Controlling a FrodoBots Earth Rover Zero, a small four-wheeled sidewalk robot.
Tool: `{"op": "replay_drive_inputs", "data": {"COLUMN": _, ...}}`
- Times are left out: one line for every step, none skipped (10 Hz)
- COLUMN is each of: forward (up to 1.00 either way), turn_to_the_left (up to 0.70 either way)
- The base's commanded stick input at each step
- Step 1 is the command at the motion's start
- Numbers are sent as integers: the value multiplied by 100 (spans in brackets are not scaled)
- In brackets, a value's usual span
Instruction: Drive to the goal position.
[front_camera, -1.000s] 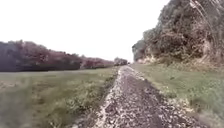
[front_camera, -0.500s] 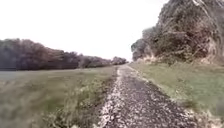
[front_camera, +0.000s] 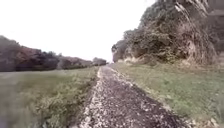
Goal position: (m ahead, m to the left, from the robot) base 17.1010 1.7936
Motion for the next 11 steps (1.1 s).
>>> {"op": "replay_drive_inputs", "data": {"forward": 100, "turn_to_the_left": 0}}
{"op": "replay_drive_inputs", "data": {"forward": 100, "turn_to_the_left": 0}}
{"op": "replay_drive_inputs", "data": {"forward": 100, "turn_to_the_left": 0}}
{"op": "replay_drive_inputs", "data": {"forward": 100, "turn_to_the_left": 0}}
{"op": "replay_drive_inputs", "data": {"forward": 100, "turn_to_the_left": 0}}
{"op": "replay_drive_inputs", "data": {"forward": 100, "turn_to_the_left": 0}}
{"op": "replay_drive_inputs", "data": {"forward": 100, "turn_to_the_left": 0}}
{"op": "replay_drive_inputs", "data": {"forward": 100, "turn_to_the_left": 0}}
{"op": "replay_drive_inputs", "data": {"forward": 100, "turn_to_the_left": 0}}
{"op": "replay_drive_inputs", "data": {"forward": 100, "turn_to_the_left": 0}}
{"op": "replay_drive_inputs", "data": {"forward": 100, "turn_to_the_left": 0}}
